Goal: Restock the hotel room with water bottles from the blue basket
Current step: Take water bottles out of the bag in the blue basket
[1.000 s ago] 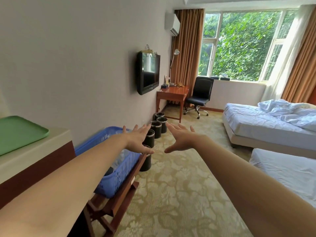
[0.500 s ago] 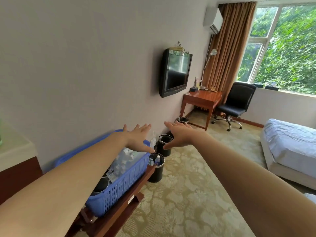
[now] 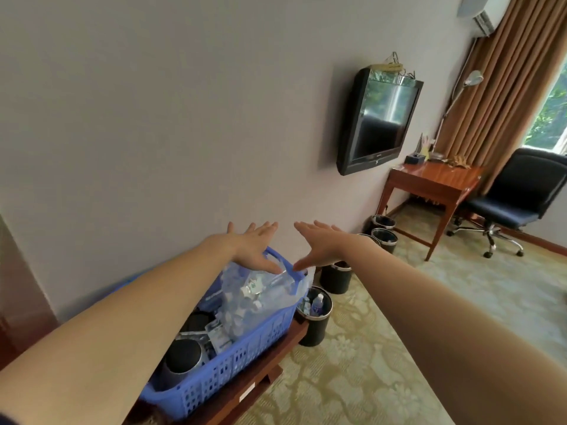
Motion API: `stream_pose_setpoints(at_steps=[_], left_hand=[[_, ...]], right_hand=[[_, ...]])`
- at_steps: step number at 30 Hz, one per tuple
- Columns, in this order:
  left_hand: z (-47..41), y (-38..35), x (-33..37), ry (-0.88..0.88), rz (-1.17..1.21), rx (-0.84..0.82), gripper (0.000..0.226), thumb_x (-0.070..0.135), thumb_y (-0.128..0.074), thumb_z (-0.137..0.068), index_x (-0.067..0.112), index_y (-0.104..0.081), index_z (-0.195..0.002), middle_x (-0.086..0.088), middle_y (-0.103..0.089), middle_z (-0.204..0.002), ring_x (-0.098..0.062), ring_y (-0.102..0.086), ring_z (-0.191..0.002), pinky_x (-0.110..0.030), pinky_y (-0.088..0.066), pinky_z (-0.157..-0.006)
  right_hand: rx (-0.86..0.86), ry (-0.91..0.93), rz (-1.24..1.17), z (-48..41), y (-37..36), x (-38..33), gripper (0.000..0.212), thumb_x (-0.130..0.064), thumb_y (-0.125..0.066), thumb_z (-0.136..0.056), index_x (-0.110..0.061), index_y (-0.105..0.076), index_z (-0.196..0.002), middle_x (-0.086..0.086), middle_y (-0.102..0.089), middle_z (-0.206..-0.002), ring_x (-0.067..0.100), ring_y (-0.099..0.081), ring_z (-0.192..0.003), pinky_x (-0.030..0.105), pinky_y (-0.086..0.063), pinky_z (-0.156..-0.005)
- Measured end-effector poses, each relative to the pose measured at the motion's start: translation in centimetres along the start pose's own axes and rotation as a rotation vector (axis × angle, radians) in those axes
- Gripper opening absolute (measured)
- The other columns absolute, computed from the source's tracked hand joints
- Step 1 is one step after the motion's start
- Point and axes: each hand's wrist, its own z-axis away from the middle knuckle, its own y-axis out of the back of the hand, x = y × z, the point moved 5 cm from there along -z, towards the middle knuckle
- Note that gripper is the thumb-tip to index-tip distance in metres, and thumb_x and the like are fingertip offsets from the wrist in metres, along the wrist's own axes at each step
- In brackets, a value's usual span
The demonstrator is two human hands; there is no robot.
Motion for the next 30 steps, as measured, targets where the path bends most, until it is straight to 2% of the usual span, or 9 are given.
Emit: stream_pose_setpoints(at_steps=[5, 17, 23, 30], left_hand=[[-5.0, 1.6, -3.2, 0.063, 0.023, -0.004, 0.113, 0.075, -0.05, -0.083, 0.027, 0.025, -0.151, 0.006, 0.02, -0.162, -0.021, 0.014, -0.151, -0.063, 0.013, -0.114], [-14.1, -2.5, -8.3, 0.267, 0.16, -0.116, 0.112, 0.071, -0.053, -0.084, 0.024, 0.022, -0.153, 0.005, 0.016, -0.164, -0.023, 0.008, -0.152, -0.067, 0.01, -0.113], [-17.9, -5.7, -9.6, 0.396, 0.26, -0.197, 0.108, 0.069, -0.051, -0.087, 0.026, 0.025, -0.152, 0.002, 0.016, -0.164, -0.024, 0.012, -0.151, -0.067, 0.012, -0.112], [-20.8, -10.0, -10.1, 0.521, 0.376, -0.299, 0.105, 0.066, -0.051, -0.09, 0.024, 0.022, -0.153, 0.003, 0.014, -0.164, -0.025, 0.003, -0.152, -0.063, 0.007, -0.116]], right_hand=[[0.006, 0.035, -0.023, -6.7, 1.5, 2.0, 0.107, -0.06, -0.065, -0.084, -0.023, 0.003, -0.158, -0.002, -0.005, -0.166, 0.023, 0.003, -0.152, 0.05, -0.001, -0.123], [-0.191, 0.235, 0.001, -21.0, -3.4, 4.1, 0.106, -0.059, -0.065, -0.084, -0.022, 0.001, -0.158, -0.003, -0.007, -0.166, 0.022, 0.002, -0.153, 0.049, -0.005, -0.123], [-0.295, 0.357, 0.07, -26.9, -6.0, 5.5, 0.104, -0.058, -0.068, -0.082, -0.02, -0.007, -0.158, 0.001, -0.019, -0.163, 0.025, -0.016, -0.15, 0.049, -0.019, -0.119], [-0.432, 0.425, 0.088, -31.3, -10.0, 7.0, 0.105, -0.056, -0.069, -0.083, -0.015, -0.009, -0.158, 0.006, -0.02, -0.163, 0.027, -0.022, -0.148, 0.045, -0.028, -0.116]])
